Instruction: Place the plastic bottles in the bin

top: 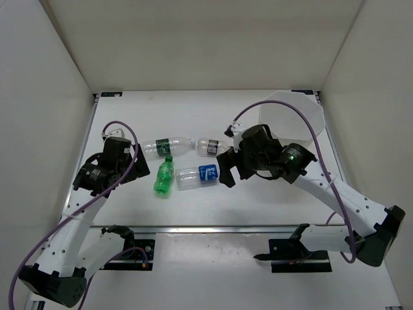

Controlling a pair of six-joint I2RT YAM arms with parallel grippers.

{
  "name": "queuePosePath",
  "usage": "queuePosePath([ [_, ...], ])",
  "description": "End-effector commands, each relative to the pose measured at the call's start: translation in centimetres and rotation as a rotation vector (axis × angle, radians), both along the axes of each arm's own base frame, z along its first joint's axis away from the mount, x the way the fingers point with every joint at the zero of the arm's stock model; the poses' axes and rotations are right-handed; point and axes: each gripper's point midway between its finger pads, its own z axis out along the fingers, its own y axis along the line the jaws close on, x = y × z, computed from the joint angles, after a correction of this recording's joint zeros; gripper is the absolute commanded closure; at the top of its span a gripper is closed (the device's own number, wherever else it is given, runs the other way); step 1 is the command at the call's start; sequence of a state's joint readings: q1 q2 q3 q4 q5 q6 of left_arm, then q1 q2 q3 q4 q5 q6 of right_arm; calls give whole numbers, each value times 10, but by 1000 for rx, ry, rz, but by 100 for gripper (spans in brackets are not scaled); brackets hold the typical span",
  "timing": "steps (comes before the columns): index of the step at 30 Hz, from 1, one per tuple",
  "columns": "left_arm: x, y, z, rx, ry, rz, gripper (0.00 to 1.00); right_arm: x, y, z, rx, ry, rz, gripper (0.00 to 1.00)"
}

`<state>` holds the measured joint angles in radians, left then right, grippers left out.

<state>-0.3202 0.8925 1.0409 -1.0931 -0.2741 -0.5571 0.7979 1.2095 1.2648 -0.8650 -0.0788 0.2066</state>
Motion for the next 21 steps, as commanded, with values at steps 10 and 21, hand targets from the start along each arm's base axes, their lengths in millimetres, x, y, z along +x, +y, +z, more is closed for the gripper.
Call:
queuePosePath([
  [10,4,-24,19,-29,-118,-216,1,-2,75,5,207,-211,290,1],
  [21,0,-42,-16,-49,-78,-364,2,62,112,-67,-46,-331,499,1],
])
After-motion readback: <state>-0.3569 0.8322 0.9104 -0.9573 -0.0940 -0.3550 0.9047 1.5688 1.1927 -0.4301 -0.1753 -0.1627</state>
